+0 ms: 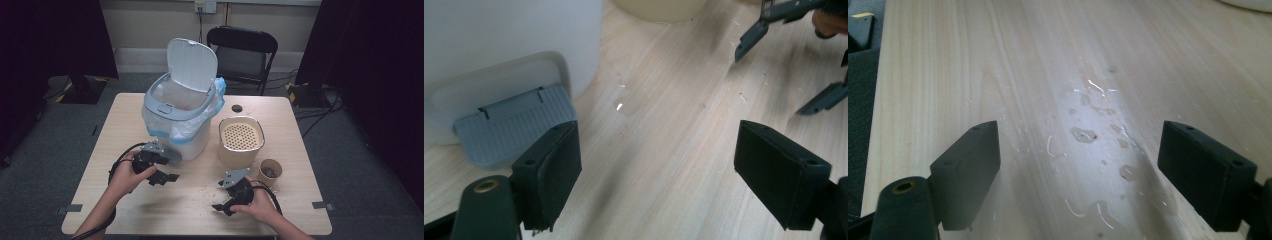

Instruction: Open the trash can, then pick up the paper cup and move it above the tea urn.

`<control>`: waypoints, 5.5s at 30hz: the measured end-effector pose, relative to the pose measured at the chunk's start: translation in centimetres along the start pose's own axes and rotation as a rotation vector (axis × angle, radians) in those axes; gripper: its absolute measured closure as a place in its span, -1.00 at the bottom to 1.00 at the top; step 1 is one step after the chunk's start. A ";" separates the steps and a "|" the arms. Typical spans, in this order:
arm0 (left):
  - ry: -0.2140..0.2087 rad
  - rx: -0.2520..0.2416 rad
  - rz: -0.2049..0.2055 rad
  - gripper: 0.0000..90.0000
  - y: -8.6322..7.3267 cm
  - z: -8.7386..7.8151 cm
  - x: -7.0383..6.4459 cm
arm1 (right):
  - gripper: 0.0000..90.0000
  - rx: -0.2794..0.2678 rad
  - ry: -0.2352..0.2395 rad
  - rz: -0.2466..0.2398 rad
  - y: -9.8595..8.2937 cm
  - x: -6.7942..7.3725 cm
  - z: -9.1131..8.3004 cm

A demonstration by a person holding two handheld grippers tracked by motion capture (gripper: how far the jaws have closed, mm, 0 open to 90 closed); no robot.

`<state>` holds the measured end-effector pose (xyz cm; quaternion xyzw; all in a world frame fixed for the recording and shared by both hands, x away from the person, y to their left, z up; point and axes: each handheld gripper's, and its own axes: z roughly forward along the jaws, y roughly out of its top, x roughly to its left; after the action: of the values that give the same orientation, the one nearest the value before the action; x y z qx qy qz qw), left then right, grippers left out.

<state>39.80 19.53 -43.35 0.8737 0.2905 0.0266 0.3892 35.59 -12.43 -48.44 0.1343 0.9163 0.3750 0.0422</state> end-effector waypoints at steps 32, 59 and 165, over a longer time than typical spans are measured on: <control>-0.003 0.012 0.046 -0.58 -2.6 2.6 -0.8 | -0.62 -0.009 -0.016 0.034 -2.2 -0.1 -3.6; 0.013 0.052 0.176 -0.59 -4.3 4.2 -0.7 | -0.61 -0.008 -0.019 0.080 -4.7 -0.1 -6.0; -0.012 -0.033 0.234 -0.81 -5.7 4.5 -0.8 | -0.51 -0.162 -0.294 0.263 -11.1 -6.6 -10.7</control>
<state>37.62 19.13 -50.25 0.8953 0.1839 0.0712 0.3994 37.70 -29.05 -48.68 0.3021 0.8417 0.4261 0.1368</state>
